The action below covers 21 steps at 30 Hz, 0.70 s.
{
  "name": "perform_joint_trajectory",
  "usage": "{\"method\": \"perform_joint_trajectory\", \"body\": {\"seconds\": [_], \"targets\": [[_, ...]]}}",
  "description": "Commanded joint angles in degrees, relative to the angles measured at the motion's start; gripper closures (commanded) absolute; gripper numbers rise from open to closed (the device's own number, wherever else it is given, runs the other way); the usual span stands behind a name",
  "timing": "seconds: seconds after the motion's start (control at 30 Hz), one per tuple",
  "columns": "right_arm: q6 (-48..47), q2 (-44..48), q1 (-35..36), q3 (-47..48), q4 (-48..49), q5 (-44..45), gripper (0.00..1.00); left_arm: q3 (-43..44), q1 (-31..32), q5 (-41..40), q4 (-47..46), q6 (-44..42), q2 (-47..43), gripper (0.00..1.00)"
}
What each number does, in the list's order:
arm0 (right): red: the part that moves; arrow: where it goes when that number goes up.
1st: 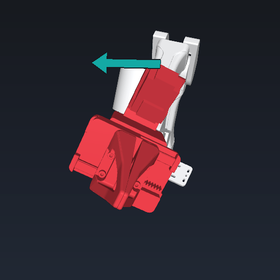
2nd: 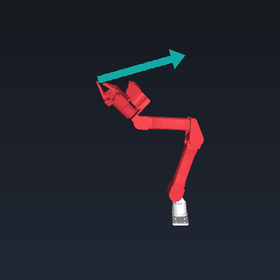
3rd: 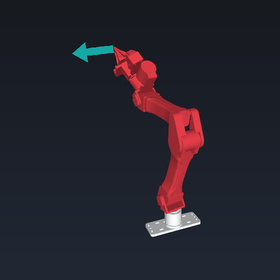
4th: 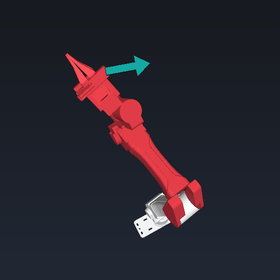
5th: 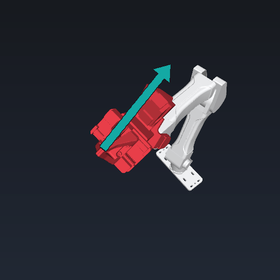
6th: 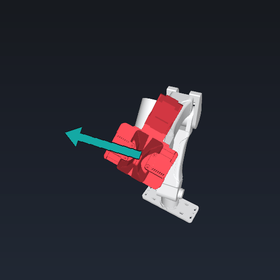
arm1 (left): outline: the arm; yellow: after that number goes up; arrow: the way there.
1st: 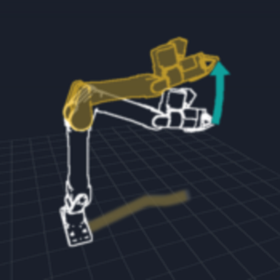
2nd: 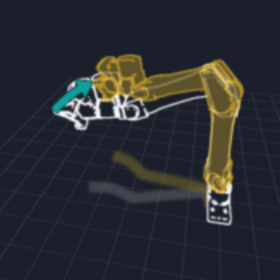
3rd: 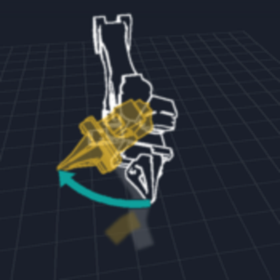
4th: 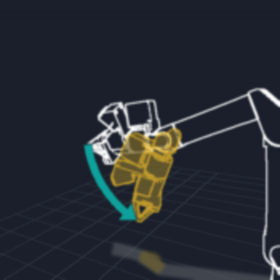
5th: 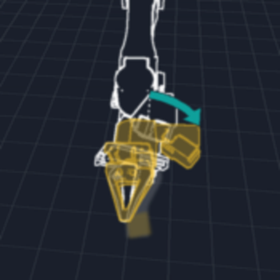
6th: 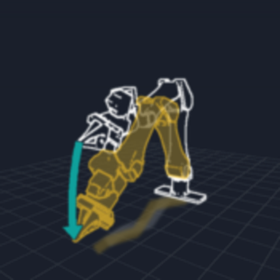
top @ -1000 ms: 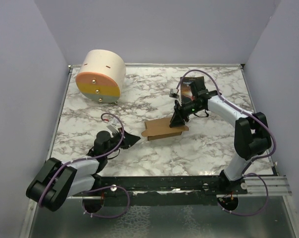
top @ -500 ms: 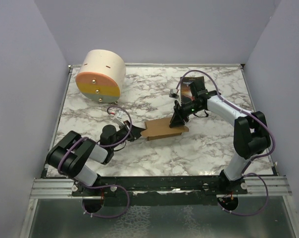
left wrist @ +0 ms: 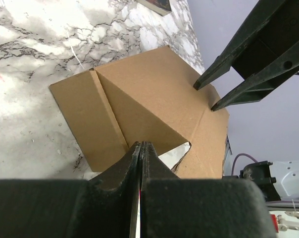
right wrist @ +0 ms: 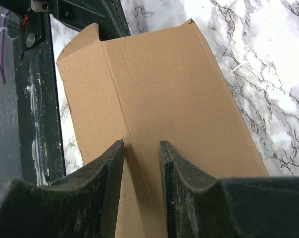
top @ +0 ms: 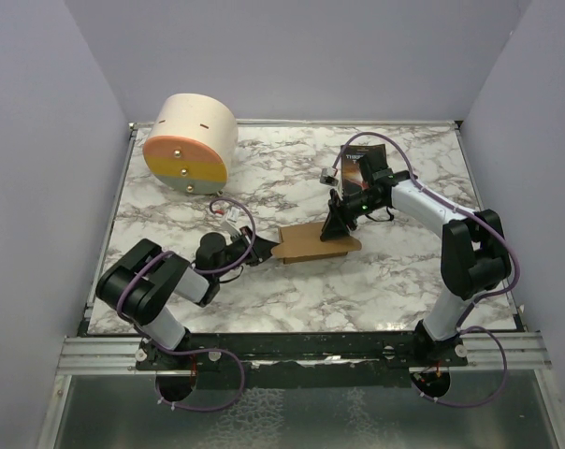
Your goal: Fold the paper box
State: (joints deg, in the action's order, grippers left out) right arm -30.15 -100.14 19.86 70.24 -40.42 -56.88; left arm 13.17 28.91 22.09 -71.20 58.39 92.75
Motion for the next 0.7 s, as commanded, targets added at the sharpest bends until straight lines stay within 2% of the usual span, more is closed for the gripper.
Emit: {"method": "perform_joint_trajectory", "body": {"seconds": [0.0,0.17,0.43,0.53,0.67], "targets": [[0.53,-0.81,-0.17,0.60,1.05,-0.69,0.65,0.44,0.27,-2.21,6.18,-4.13,-3.87,0.98],[0.62,-1.15,-0.19,0.56,1.05,-0.55,0.65,1.99,0.27,-1.06,8.18,-5.18,-3.59,0.99],[0.79,-1.38,-0.17,0.29,1.05,-0.26,0.65,5.32,2.25,3.48,-1.10,-1.18,5.41,0.99],[0.80,-1.25,-0.17,0.34,1.05,-0.20,0.65,5.06,2.34,2.81,-0.42,-1.02,5.98,0.99],[0.63,-0.68,-0.17,0.39,0.88,-0.04,0.65,3.40,1.34,-0.17,4.89,-2.76,1.90,0.97]]}}
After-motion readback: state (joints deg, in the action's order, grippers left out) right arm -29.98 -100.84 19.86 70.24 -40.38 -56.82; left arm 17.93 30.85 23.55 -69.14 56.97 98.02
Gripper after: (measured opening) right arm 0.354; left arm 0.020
